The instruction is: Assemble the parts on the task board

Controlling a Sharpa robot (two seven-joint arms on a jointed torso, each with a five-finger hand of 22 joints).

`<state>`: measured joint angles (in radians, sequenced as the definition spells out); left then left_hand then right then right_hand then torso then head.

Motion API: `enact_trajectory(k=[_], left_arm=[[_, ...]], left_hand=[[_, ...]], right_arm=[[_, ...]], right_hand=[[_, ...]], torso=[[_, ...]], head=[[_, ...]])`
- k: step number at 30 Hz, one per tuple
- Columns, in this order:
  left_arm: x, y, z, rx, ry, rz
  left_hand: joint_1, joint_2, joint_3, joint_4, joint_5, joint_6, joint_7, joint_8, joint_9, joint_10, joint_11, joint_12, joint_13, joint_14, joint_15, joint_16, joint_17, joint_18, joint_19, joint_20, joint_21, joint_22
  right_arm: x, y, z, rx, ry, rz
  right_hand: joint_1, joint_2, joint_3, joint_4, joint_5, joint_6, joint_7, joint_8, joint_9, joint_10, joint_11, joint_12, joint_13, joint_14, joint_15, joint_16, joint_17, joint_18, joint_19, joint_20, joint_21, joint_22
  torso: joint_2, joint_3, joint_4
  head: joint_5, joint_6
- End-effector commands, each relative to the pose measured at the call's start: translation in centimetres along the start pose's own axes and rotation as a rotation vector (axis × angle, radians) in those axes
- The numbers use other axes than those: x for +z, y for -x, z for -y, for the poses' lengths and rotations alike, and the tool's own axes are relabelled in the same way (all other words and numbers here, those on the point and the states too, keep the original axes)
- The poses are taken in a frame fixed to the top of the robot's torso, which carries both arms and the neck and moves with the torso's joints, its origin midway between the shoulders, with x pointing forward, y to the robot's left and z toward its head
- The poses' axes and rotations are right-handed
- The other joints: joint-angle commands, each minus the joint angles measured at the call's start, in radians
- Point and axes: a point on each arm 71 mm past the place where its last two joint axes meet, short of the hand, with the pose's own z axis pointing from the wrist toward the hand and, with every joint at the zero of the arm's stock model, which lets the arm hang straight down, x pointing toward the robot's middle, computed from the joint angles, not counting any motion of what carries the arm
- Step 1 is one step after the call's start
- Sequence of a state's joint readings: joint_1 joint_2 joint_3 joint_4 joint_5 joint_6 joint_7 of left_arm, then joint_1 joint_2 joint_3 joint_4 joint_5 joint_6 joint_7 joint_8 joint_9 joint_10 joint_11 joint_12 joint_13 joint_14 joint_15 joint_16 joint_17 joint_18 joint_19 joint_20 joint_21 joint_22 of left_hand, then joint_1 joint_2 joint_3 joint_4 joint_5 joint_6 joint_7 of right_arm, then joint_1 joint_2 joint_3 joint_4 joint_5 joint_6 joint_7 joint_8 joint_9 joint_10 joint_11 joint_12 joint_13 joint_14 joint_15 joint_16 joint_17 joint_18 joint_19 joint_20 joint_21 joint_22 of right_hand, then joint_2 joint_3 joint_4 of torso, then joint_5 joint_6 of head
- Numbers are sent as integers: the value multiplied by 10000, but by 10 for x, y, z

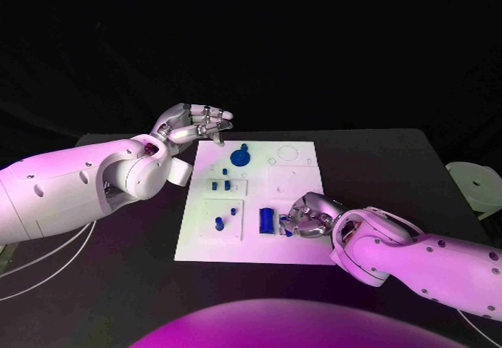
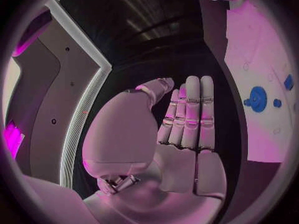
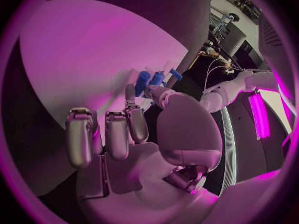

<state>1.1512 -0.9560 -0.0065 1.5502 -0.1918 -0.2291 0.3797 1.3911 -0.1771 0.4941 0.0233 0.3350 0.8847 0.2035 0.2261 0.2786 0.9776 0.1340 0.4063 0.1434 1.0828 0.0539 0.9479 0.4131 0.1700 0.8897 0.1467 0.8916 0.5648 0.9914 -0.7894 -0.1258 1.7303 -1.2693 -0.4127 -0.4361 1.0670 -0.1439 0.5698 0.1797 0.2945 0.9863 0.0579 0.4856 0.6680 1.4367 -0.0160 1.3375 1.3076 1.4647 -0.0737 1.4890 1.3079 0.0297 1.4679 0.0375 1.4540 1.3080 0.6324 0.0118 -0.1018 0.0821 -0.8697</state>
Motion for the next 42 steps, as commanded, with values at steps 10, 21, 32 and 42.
enact_trajectory(k=[10,21,32,42], left_arm=[[0,-2,1,-95,-76,-119],[0,-1,1,-91,-71,-112],[-1,0,1,-78,-66,-80],[-1,0,1,-77,-69,-79]], left_hand=[[-81,62,67,8,28,-82,24,56,-14,-82,-7,67,9,-52,-8,50,14,135,-66,-12,50,11],[-100,67,67,21,27,-85,26,57,-16,-88,-4,72,9,-53,-5,51,16,134,-68,-9,48,9],[-100,67,67,21,27,-85,26,57,-16,-88,-4,72,9,-53,-5,51,16,134,-68,-9,48,9],[-100,67,67,21,27,-85,26,57,-16,-88,-4,72,9,-53,-5,51,16,134,-68,-9,48,9]], right_arm=[[1,-3,0,-95,12,-209],[1,-1,0,-97,93,-58],[-11,1,3,-312,483,-267],[-17,-4,2,-659,859,-683]], right_hand=[[-810,-12,-583,614,-1103,173,-6,-94,-80,81,13,25,743,740,-27,45,1032,-54,591,-40,3,2306],[-1257,-186,-1486,1071,-532,214,-35,-126,-85,79,-10,-6,764,735,-48,39,1024,-50,583,-56,-13,2301],[-83,-130,-1799,607,-1407,197,-29,-189,-101,92,-8,-17,810,740,-47,45,1046,-58,595,-55,22,2311],[-101,-265,-1971,660,-1541,210,-16,-200,-110,89,4,-30,810,746,-39,59,1074,-65,608,-49,57,2321]], torso=[[-2,-2,1],[-2,-2,5],[2,-4,-15],[-11,-4,-4]], head=[[-20,29],[-4,25],[18,33],[4,37]])
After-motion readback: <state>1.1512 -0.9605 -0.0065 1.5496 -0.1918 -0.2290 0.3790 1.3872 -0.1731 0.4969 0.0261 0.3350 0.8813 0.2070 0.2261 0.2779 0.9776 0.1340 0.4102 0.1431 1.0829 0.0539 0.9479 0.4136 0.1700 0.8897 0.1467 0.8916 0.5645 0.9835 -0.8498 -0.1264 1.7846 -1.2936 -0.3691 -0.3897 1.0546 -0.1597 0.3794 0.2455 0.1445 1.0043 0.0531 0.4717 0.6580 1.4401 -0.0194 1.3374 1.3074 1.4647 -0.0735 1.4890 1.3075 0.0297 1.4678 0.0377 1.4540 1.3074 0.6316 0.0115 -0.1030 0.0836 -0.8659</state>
